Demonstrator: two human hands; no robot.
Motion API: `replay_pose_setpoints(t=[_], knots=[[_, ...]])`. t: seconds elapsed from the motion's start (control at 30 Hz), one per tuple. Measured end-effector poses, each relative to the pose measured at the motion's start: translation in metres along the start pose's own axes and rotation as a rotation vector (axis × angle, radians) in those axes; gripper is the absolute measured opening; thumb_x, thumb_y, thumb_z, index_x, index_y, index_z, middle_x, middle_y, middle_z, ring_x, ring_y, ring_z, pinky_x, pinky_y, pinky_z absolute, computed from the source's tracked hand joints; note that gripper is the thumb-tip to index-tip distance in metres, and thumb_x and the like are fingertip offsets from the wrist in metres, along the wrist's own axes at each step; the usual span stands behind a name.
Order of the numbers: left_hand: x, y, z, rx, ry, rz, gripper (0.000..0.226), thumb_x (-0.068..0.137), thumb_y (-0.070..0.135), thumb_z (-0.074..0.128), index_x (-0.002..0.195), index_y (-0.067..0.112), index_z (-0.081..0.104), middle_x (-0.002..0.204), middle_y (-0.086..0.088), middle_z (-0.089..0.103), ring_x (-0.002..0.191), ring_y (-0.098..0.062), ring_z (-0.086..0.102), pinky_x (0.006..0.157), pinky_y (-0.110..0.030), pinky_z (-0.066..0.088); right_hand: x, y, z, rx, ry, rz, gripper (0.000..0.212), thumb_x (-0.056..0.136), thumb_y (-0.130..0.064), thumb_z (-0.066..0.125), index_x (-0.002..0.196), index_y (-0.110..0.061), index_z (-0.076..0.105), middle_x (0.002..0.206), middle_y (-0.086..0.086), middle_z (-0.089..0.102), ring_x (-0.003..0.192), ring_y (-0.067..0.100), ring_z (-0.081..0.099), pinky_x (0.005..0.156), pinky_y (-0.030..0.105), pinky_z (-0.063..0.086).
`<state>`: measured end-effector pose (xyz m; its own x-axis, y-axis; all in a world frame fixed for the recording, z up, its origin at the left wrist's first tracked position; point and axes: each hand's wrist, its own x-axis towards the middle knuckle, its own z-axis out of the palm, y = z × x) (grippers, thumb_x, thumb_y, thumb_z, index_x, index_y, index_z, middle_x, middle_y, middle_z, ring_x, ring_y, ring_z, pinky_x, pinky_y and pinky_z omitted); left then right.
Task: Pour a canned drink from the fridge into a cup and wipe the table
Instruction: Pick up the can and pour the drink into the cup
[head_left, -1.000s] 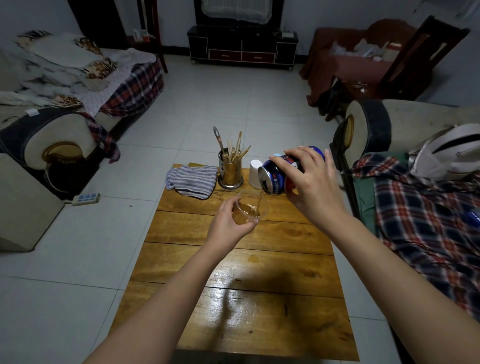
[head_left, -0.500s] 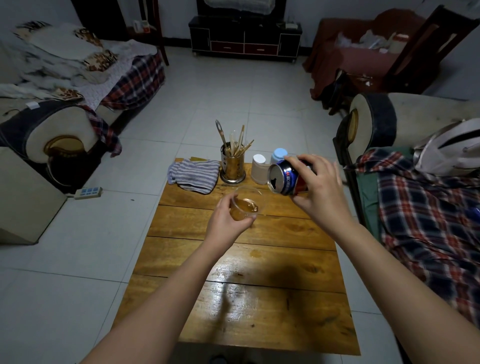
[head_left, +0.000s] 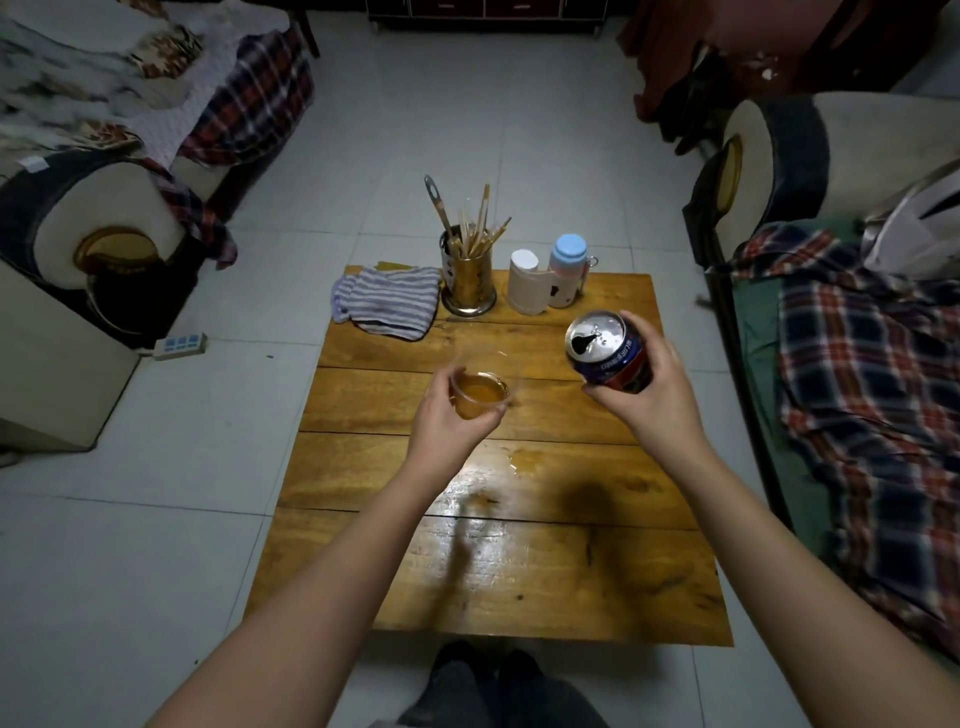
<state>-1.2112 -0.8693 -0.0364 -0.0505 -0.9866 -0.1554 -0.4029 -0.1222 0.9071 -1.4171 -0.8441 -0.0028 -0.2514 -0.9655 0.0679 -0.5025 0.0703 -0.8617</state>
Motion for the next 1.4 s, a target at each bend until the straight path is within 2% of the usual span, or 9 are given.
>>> replay_pose_setpoints(t=[0.1, 0.23, 0.37, 0.53, 0.7, 1.03, 1.13, 1.27, 1.4], knots=[[0.001, -0.009, 0.002, -0.014, -0.007, -0.019, 0.067, 0.073, 0.017, 0.077, 0.13, 0.014, 0.042, 0.106, 0.014, 0.048, 0.1, -0.004, 0.046, 0.074, -0.002, 0.034, -0.005, 0.015, 0.007, 0.08, 0.016, 0.072, 0.08, 0.067, -0.012, 0.079, 0.134, -0.029, 0.039, 0.135, 0.0, 0.043, 0.122, 0.012, 0.041, 0.102, 0.029, 0.038], [0.007, -0.02, 0.006, 0.013, 0.013, -0.039, 0.066, 0.074, 0.018, 0.076, 0.131, 0.012, 0.042, 0.11, 0.009, 0.047, 0.102, -0.006, 0.045, 0.082, -0.015, 0.035, -0.009, 0.029, 0.016, 0.099, 0.035, 0.139, 0.08, 0.068, -0.014, 0.079, 0.134, -0.028, 0.037, 0.136, -0.003, 0.044, 0.124, 0.012, 0.04, 0.1, 0.025, 0.035], [0.016, -0.033, 0.014, 0.009, 0.03, -0.061, 0.065, 0.075, 0.017, 0.076, 0.131, 0.013, 0.042, 0.11, 0.009, 0.048, 0.1, -0.004, 0.046, 0.071, -0.001, 0.034, -0.012, 0.04, 0.026, 0.143, 0.025, 0.19, 0.08, 0.069, -0.012, 0.078, 0.134, -0.028, 0.035, 0.137, -0.002, 0.042, 0.125, 0.012, 0.038, 0.1, 0.025, 0.035], [0.032, -0.056, 0.026, 0.001, -0.004, -0.111, 0.067, 0.075, 0.019, 0.076, 0.132, 0.012, 0.041, 0.112, 0.005, 0.05, 0.103, -0.009, 0.049, 0.084, -0.019, 0.039, -0.01, 0.053, 0.041, 0.157, 0.031, 0.243, 0.077, 0.068, -0.013, 0.078, 0.131, -0.027, 0.035, 0.133, -0.005, 0.042, 0.123, 0.011, 0.04, 0.103, 0.027, 0.036], [0.048, -0.087, 0.042, 0.026, -0.008, -0.131, 0.067, 0.074, 0.022, 0.076, 0.131, 0.014, 0.043, 0.114, 0.006, 0.051, 0.105, -0.009, 0.047, 0.087, -0.021, 0.037, -0.006, 0.068, 0.053, 0.176, 0.051, 0.274, 0.077, 0.069, -0.012, 0.078, 0.132, -0.022, 0.034, 0.123, -0.014, 0.041, 0.115, 0.001, 0.04, 0.093, 0.008, 0.034], [0.084, -0.175, 0.078, -0.021, -0.014, -0.222, 0.073, 0.069, 0.02, 0.081, 0.131, 0.015, 0.043, 0.12, 0.002, 0.053, 0.112, -0.015, 0.051, 0.097, -0.028, 0.042, 0.003, 0.128, 0.087, 0.175, 0.115, 0.276, 0.077, 0.068, -0.012, 0.079, 0.131, -0.023, 0.035, 0.126, -0.011, 0.045, 0.118, 0.004, 0.045, 0.101, 0.019, 0.036], [0.09, -0.199, 0.083, -0.034, 0.004, -0.246, 0.074, 0.067, 0.022, 0.082, 0.13, 0.013, 0.043, 0.121, -0.003, 0.056, 0.11, -0.018, 0.054, 0.097, -0.029, 0.043, 0.001, 0.143, 0.101, 0.176, 0.131, 0.308, 0.078, 0.067, -0.013, 0.079, 0.13, -0.026, 0.035, 0.12, -0.019, 0.044, 0.109, -0.007, 0.045, 0.096, 0.012, 0.035], [0.094, -0.219, 0.087, -0.041, -0.001, -0.244, 0.077, 0.066, 0.023, 0.082, 0.131, 0.013, 0.042, 0.127, -0.006, 0.054, 0.115, -0.018, 0.052, 0.098, -0.028, 0.042, -0.004, 0.156, 0.114, 0.162, 0.142, 0.34, 0.081, 0.066, -0.018, 0.08, 0.133, -0.027, 0.034, 0.124, -0.018, 0.043, 0.118, 0.002, 0.042, 0.096, 0.015, 0.034], [0.097, -0.224, 0.087, -0.052, 0.007, -0.235, 0.077, 0.067, 0.017, 0.082, 0.132, 0.014, 0.041, 0.123, 0.0, 0.052, 0.112, -0.014, 0.05, 0.093, -0.022, 0.038, -0.006, 0.158, 0.121, 0.183, 0.136, 0.365, 0.081, 0.068, -0.014, 0.077, 0.135, -0.023, 0.032, 0.128, -0.013, 0.042, 0.113, -0.002, 0.041, 0.08, -0.002, 0.036]])
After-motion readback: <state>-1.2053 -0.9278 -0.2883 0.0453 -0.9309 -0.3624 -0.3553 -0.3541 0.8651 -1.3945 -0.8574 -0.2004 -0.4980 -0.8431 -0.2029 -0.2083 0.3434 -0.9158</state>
